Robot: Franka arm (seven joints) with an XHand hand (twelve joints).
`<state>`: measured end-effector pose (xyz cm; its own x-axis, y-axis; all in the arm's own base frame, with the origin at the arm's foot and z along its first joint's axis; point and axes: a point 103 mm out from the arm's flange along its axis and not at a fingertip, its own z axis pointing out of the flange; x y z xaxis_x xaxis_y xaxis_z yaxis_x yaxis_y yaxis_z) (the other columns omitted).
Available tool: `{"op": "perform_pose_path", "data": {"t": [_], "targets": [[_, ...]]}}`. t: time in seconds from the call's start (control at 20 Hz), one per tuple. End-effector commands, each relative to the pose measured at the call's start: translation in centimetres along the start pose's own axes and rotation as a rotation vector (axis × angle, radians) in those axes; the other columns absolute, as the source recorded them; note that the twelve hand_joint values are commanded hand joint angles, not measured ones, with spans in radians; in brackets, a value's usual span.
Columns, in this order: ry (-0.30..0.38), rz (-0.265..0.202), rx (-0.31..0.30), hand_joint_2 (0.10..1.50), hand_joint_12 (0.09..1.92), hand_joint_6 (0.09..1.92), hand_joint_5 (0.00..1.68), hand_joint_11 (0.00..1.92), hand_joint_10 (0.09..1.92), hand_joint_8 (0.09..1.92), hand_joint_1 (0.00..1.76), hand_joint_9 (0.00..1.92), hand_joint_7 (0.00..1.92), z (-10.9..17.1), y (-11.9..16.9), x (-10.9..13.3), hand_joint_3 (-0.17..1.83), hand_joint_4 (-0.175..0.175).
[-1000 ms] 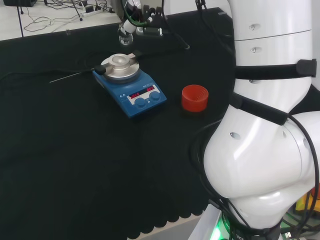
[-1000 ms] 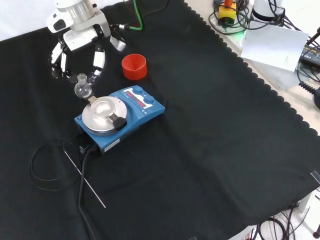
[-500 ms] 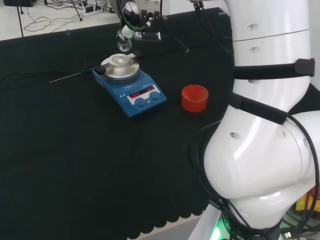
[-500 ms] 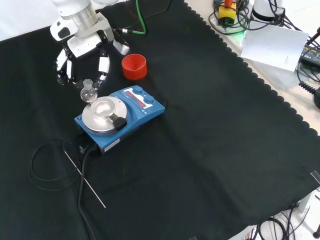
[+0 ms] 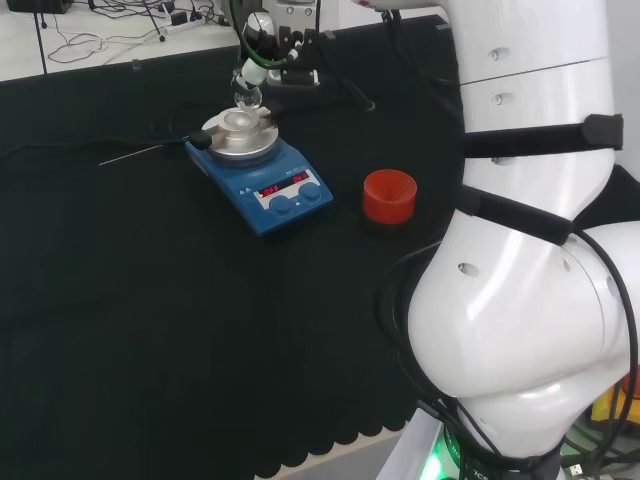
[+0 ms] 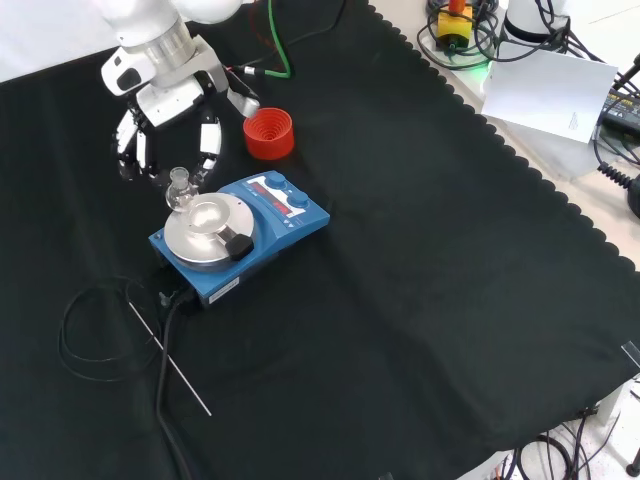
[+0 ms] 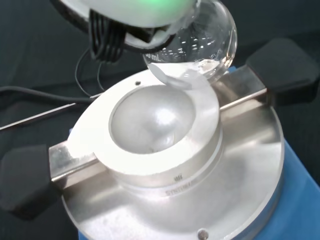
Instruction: Place the round-bottom flask on the heater.
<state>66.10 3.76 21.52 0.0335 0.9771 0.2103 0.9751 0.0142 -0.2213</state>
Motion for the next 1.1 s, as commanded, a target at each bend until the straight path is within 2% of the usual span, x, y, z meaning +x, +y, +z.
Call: {"op": "perform_pose_path", "data": {"t": [0.05, 0.65, 1.1], "targets": [[0.002, -0.002, 0.014, 0.67, 1.29, 0.92, 1.15, 0.49, 0.58, 0.69, 1.11, 0.69, 0.47, 0.4, -0.2, 0.4, 0.74, 0.091], [-0.006, -0.005, 0.006, 0.67, 1.29, 0.92, 1.16, 0.49, 0.58, 0.69, 1.11, 0.69, 0.46, -0.5, -1.3, 1.3, 0.75, 0.090], [0.022, 0.003, 0.030, 0.67, 1.29, 0.92, 1.16, 0.48, 0.58, 0.69, 1.11, 0.68, 0.45, 0.7, -1.5, 1.3, 0.75, 0.089]]}}
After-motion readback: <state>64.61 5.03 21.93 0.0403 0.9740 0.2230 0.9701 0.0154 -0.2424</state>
